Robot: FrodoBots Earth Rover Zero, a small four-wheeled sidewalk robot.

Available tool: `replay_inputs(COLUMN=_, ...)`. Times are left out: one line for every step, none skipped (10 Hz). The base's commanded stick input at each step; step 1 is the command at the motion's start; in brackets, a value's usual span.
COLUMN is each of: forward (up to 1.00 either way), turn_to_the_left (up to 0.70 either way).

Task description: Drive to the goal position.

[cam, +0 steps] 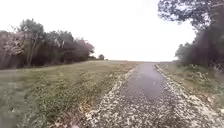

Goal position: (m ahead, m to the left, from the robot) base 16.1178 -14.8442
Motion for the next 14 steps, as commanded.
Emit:
replay_inputs(forward=0.70, turn_to_the_left=-0.34)
replay_inputs(forward=0.70, turn_to_the_left=-0.13)
replay_inputs(forward=0.70, turn_to_the_left=0.00)
replay_inputs(forward=0.70, turn_to_the_left=0.00)
replay_inputs(forward=0.70, turn_to_the_left=0.00)
replay_inputs(forward=0.70, turn_to_the_left=0.00)
replay_inputs(forward=0.70, turn_to_the_left=0.00)
replay_inputs(forward=0.70, turn_to_the_left=0.00)
replay_inputs(forward=0.70, turn_to_the_left=0.00)
replay_inputs(forward=0.70, turn_to_the_left=0.00)
replay_inputs(forward=0.70, turn_to_the_left=0.00)
replay_inputs(forward=0.70, turn_to_the_left=0.00)
replay_inputs(forward=0.70, turn_to_the_left=-0.14)
replay_inputs(forward=0.70, turn_to_the_left=-0.35)
